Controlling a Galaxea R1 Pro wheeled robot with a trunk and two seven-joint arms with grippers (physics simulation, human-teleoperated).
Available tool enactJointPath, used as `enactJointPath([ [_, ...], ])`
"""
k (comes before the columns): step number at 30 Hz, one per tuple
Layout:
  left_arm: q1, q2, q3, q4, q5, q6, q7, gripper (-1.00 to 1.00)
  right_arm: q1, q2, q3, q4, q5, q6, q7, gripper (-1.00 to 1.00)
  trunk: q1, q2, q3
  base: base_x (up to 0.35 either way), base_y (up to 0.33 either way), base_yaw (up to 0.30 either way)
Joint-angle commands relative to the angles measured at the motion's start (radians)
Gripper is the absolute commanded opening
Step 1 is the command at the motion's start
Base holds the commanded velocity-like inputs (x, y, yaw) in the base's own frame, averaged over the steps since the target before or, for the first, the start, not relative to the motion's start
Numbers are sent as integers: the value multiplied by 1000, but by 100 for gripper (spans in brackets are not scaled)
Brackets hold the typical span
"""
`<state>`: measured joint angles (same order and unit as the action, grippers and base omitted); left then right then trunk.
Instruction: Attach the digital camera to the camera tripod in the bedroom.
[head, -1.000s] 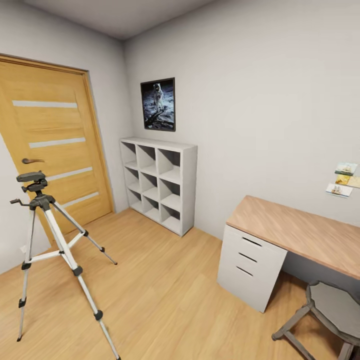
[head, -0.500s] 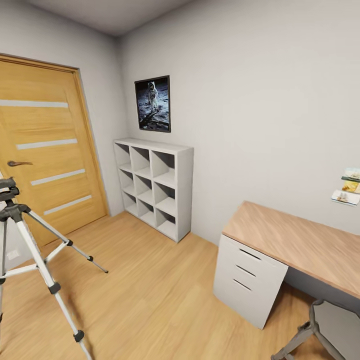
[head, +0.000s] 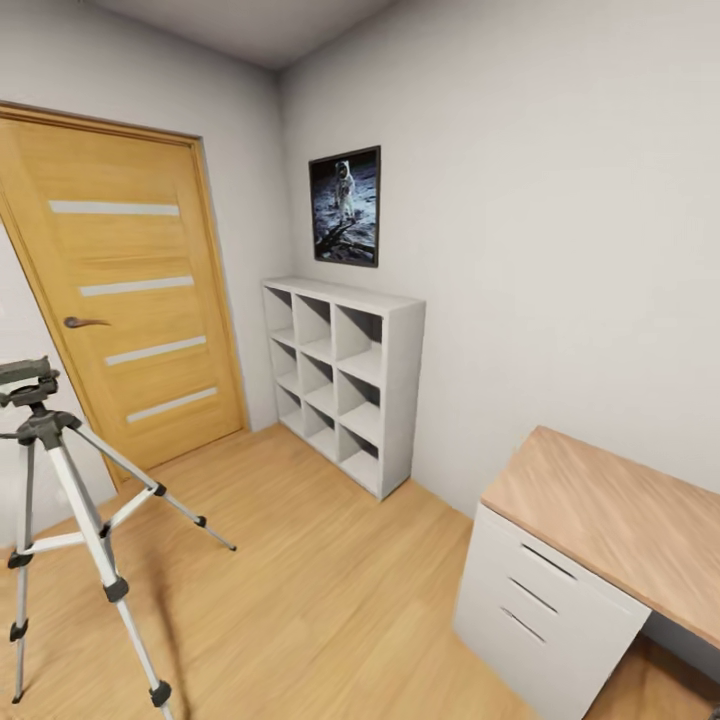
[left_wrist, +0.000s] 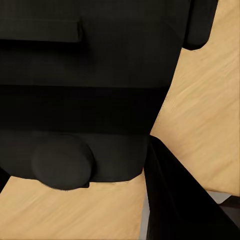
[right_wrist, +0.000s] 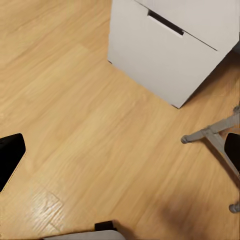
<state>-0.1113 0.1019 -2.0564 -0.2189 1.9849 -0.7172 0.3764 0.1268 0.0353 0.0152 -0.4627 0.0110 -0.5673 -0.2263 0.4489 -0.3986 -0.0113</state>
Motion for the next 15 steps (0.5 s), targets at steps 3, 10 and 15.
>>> enactJointPath([
  [3,-2,1,-8,-5,-2,-2,10,-100,1,0,2,-2,1,0,-5,100,1,-1,-1,221,-8,284],
  [10,-2,1,-8,-5,-2,-2,10,-100,1,0,2,-2,1,0,-5,100,1,-1,-1,43,-2,285],
  [15,-2,1,-8,-5,-2,-2,10,-100,1,0,2,-1,1,0,-5,100,1,-1,-1,5,0,285],
])
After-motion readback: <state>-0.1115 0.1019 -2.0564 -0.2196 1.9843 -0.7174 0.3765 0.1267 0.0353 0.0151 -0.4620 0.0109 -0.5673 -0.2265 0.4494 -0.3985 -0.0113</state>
